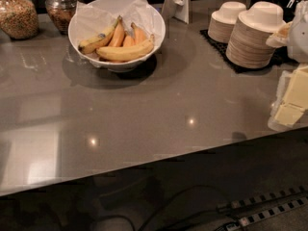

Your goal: Pick banana from white bowl

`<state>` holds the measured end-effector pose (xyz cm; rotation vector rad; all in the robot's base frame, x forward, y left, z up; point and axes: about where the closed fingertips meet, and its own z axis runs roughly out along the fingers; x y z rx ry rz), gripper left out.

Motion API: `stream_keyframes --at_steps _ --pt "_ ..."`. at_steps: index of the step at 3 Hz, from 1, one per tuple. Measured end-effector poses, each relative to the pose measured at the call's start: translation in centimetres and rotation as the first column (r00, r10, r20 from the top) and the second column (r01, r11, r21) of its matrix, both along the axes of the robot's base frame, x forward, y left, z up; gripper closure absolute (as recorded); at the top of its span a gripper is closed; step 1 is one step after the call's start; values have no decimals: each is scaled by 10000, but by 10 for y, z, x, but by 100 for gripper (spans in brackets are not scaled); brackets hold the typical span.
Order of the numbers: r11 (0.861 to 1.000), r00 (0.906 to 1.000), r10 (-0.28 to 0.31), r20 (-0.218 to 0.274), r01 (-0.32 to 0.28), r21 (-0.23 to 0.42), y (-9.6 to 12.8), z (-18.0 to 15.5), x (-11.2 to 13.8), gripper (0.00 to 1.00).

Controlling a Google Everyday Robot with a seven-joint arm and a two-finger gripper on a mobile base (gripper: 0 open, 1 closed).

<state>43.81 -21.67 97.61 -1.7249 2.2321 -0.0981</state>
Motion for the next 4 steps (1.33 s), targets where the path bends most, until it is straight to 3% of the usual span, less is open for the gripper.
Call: stream_keyframes --at_steps 1,2,3,4 --pt "10000 10000 0 0 0 0 0 0 0 0" --pt "9981 9990 98 441 -124 600 11 -2 12 0" --pt "9789 9900 297 1379 -567 1963 40 -5 48 0" --pt "9356 9669 777 2430 -1549 3173 84 4 99 0"
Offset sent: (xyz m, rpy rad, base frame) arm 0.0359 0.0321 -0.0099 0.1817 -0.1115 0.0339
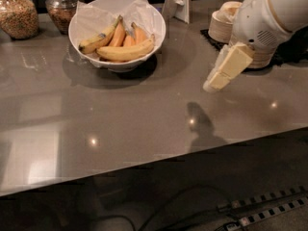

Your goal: Pick banana from white bowl

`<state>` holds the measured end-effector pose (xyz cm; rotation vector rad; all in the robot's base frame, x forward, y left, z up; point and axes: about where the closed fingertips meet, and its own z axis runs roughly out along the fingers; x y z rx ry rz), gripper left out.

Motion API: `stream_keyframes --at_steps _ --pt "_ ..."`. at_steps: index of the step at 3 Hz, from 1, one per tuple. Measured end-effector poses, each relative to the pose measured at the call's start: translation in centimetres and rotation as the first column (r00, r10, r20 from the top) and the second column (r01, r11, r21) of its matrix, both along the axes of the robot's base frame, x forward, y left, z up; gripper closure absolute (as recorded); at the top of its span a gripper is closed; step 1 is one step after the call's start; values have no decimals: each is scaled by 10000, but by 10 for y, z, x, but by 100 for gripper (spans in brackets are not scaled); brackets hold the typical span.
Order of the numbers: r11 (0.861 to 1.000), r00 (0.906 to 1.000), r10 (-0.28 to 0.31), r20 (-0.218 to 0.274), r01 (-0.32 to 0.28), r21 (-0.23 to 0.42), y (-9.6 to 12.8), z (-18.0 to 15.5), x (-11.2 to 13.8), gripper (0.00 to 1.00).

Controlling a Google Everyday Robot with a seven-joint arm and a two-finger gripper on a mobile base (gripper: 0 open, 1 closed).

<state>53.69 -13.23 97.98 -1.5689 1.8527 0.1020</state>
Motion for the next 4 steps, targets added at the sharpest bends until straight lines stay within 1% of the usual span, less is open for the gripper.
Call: stream_keyframes --at_steps 1,2,3,4 --pt "9934 9932 839 801 -897 716 44 15 47 0" --pt "9790 9776 1667 1286 -1796 963 91 24 89 0" --pt "9582 9521 2571 1655 -2733 840 154 30 129 0" --pt "9582 9520 2573 1655 -2736 840 154 30 129 0"
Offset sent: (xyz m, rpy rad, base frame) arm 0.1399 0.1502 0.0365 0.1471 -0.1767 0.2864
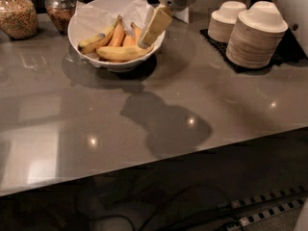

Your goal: Pick banana from white bowl

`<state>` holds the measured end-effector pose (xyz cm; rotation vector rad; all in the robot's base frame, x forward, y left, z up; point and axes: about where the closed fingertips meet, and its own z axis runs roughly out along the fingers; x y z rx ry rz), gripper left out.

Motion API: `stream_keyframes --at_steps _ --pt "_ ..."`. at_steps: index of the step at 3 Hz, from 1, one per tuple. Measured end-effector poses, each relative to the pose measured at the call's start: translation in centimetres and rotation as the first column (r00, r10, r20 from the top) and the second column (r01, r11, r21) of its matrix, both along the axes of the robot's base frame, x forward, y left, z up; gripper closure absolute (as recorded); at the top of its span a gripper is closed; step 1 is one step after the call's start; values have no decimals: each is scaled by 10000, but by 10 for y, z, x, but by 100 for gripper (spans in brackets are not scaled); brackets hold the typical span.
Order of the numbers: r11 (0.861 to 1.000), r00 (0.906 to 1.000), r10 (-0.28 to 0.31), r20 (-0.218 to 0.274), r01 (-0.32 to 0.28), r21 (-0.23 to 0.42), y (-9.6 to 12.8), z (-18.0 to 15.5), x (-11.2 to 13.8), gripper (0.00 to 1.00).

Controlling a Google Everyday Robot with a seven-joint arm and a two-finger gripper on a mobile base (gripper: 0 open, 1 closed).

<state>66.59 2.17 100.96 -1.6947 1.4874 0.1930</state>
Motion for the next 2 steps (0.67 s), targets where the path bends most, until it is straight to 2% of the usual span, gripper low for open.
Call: stream_keyframes --at_steps 1,2 --pt "9982 9981 604 87 -604 -25 17 -3 8 0" --pt "9900 9903 1381 -129 -1384 -277 36 -14 23 16"
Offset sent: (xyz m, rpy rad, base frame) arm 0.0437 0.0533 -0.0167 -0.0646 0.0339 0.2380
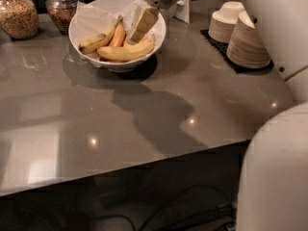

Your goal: Pick banana from white bowl

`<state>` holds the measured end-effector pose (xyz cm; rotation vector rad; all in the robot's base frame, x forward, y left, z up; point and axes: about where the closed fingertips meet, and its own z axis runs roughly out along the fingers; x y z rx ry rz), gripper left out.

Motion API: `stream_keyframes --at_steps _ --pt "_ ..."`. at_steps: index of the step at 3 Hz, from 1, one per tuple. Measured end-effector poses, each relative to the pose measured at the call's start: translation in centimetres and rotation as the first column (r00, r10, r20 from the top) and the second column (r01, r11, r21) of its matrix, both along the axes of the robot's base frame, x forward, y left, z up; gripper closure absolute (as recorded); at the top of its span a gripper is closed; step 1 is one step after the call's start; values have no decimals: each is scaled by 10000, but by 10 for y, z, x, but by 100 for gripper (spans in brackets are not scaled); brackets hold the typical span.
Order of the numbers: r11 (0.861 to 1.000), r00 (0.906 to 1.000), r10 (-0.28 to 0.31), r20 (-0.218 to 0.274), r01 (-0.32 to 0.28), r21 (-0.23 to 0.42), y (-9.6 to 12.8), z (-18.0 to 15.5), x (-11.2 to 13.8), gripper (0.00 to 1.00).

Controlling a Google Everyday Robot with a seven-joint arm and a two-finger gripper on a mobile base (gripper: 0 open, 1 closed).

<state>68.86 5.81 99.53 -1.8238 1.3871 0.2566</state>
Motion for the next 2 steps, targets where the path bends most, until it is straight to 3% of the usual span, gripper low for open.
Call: stream_keyframes --at_steps 2 --pt "9942 9926 765 -946 -831 -682 10 -27 3 45"
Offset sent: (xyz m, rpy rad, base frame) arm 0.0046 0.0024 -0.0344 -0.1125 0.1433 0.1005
